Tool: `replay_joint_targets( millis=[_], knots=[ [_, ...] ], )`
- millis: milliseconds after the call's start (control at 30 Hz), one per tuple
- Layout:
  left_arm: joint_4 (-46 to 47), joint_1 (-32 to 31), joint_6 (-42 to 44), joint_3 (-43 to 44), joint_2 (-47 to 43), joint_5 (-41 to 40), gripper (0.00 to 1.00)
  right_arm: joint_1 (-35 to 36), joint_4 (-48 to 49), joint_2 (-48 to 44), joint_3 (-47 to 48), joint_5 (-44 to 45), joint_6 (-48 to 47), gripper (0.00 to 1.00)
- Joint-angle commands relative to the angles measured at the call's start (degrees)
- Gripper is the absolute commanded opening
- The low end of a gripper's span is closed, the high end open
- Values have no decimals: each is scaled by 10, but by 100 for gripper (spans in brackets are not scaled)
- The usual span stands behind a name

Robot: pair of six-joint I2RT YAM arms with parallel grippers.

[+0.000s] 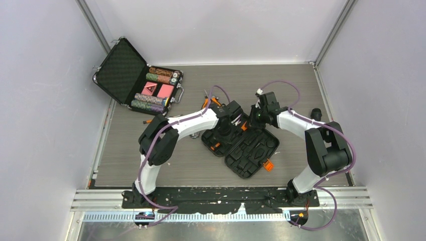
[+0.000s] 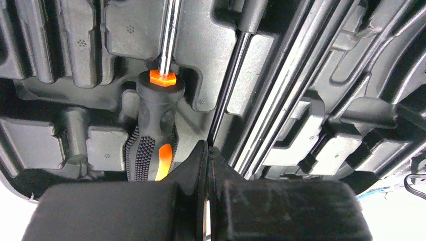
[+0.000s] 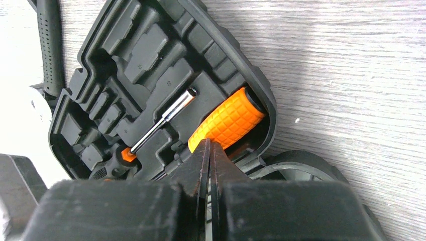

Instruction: Pack the tool kit

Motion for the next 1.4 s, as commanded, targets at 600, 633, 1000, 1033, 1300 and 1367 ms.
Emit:
replay_joint_targets(
  millis=[600,633,1000,1033,1300,1367],
  knots=[
    [-80,-12,-31,20,138,18,0,117,-16,7,-88,75,39,5],
    [-77,-12,-32,17,136,16,0,121,-13,2,-91,74,43,5],
    [-63,6,-33,96,14,-35,11,98,-9,-50,-25,84,5,6],
    [-55,10,-35,102,-6,-37,14,96,-15,-55,-19,85,-5,7],
    [6,54,-30,56,-151,-76,37,83,-80,-138,62,144,-38,13],
    [33,74,-23,5,-193,-81,44,76,-94,-164,59,163,-40,17]
  ],
)
